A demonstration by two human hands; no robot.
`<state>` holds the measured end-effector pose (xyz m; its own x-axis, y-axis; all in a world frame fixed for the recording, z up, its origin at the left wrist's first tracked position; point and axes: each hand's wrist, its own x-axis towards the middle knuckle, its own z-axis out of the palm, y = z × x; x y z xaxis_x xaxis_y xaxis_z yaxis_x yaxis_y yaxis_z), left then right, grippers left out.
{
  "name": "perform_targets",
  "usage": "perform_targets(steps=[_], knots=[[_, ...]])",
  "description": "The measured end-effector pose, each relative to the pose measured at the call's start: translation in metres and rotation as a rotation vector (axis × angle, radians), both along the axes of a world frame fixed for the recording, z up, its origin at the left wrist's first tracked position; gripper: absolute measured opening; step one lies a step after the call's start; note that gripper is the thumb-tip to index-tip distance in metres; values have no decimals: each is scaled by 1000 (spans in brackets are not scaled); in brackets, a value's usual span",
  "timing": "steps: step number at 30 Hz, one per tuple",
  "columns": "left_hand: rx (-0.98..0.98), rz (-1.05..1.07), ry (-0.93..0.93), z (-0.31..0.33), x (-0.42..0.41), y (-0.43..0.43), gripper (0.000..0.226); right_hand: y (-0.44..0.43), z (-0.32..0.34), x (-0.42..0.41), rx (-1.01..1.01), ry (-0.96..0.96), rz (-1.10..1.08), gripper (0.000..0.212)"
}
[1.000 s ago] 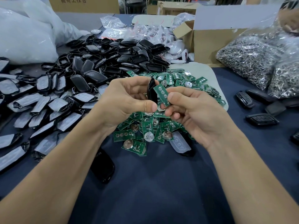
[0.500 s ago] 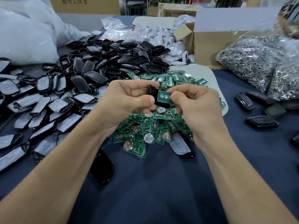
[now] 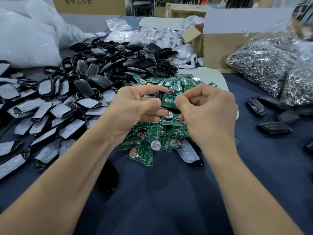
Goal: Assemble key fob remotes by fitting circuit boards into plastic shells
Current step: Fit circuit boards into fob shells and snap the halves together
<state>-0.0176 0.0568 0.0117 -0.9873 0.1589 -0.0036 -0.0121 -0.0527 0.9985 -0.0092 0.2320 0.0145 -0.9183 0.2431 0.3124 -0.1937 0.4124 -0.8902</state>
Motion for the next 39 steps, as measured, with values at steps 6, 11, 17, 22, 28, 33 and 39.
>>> perform_targets(steps=[6,11,17,22,28,33,39], knots=[[-59,41,45,-4,1,5,28,0,1,1,27,-14,-36,18],[-42,9,29,-4,-1,3,28,-3,0,0,35,-13,-68,18],[-70,189,86,-4,2,10,23,-7,-2,3,97,38,-42,20],[5,289,77,0,2,11,25,-7,-7,-1,208,-6,-142,30],[80,292,-2,1,1,11,25,-7,-10,-3,-149,-189,234,4],[-221,224,96,0,3,10,14,-4,-8,-2,-268,-189,258,27],[-48,204,29,5,4,7,19,-9,-5,-1,-450,-180,313,36]])
